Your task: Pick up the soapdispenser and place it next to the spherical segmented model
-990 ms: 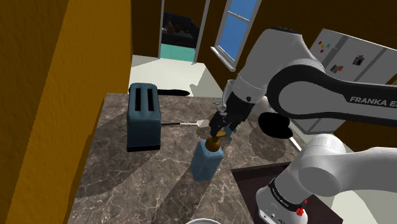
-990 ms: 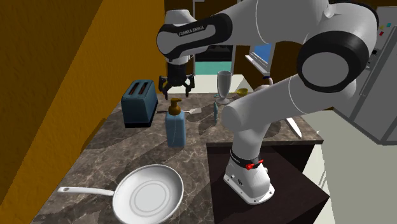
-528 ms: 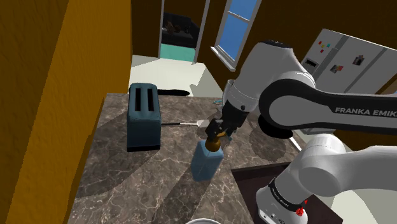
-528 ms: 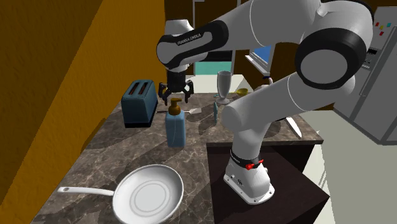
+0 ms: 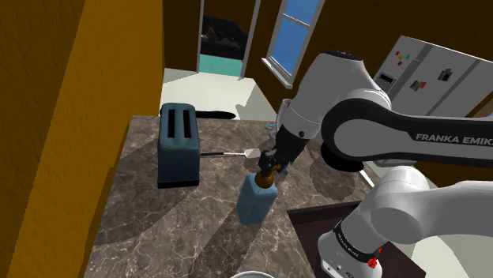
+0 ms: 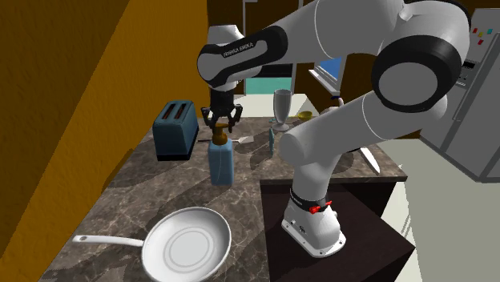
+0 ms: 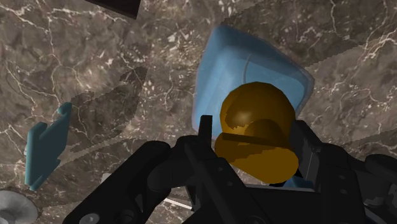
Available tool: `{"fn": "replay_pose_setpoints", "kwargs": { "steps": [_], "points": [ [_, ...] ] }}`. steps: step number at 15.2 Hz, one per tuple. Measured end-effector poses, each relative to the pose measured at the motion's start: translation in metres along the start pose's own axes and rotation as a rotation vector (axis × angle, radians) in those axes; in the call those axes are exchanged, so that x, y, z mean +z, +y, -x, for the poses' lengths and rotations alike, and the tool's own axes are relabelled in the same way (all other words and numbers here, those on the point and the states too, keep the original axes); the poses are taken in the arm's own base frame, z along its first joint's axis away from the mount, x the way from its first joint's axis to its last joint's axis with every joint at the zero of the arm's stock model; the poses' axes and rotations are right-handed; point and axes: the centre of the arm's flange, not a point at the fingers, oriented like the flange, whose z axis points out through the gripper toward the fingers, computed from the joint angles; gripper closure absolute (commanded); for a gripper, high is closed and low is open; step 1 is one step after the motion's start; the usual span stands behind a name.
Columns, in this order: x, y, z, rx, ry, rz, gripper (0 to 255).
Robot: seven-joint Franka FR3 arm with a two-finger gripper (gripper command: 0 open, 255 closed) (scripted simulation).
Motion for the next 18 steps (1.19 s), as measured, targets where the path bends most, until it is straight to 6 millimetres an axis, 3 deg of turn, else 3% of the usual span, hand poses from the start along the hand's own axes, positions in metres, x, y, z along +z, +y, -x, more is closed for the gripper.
{"fn": "replay_pose_setpoints", "kwargs": {
  "steps": [8,18],
  "points": [
    [-0.002,0.0,0.0,0.0,0.0,0.0,255],
    [-0.051,-0.003,-0.004,0.0,0.0,0.0,255]
  ]
}}
